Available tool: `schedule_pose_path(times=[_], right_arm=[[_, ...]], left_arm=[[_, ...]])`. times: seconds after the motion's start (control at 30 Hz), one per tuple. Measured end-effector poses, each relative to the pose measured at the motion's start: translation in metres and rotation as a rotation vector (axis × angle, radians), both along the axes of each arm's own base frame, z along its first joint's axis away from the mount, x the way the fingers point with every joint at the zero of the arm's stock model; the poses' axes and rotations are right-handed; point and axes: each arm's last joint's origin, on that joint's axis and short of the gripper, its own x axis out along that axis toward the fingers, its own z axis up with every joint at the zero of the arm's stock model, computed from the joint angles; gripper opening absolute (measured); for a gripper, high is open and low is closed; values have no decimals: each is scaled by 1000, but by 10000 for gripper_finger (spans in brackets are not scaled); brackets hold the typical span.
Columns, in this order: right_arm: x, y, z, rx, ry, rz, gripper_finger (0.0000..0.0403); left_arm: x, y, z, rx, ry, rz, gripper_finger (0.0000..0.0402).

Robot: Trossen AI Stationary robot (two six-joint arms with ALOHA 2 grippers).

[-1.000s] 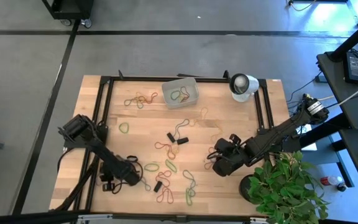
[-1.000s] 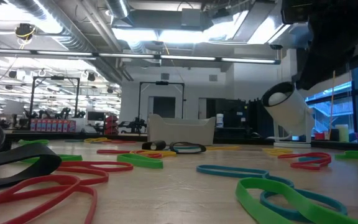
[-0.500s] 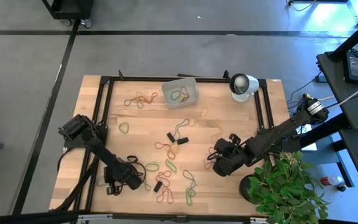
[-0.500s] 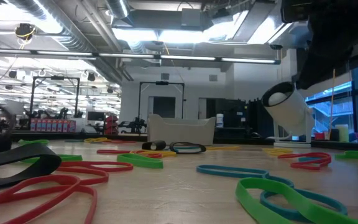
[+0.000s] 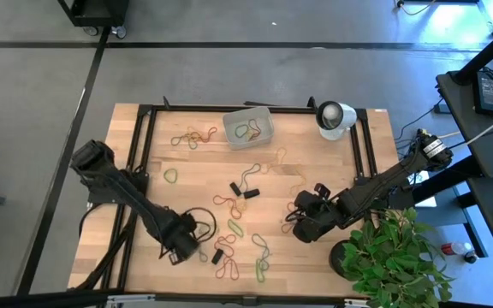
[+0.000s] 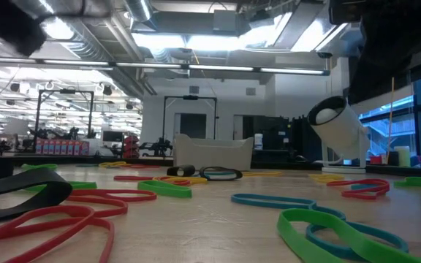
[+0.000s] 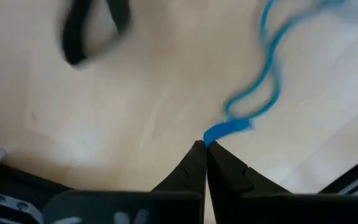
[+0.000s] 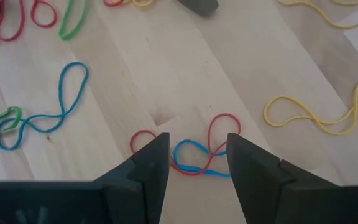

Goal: Pick and place rubber bands into bin
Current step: Put the blue rubber band into the gray bin

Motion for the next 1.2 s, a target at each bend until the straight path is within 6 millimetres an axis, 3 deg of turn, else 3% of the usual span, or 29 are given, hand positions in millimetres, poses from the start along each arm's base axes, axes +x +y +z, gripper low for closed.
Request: schedule_pose_path(times=[0.3, 0.67, 0.93, 1.2], right_arm=[[2, 1, 1, 11, -25, -4, 162], [3, 0, -3, 65, -10, 8, 149], [8, -22, -47, 232, -68, -7, 90], [22, -53, -56, 304, -202, -107, 70]], left_arm=[[18, 40, 48, 117, -304, 121, 2], [65, 123, 84, 228, -526, 75, 2], [89, 186, 102, 325, -719, 10, 2], [90, 256, 110, 504, -768, -17, 2]])
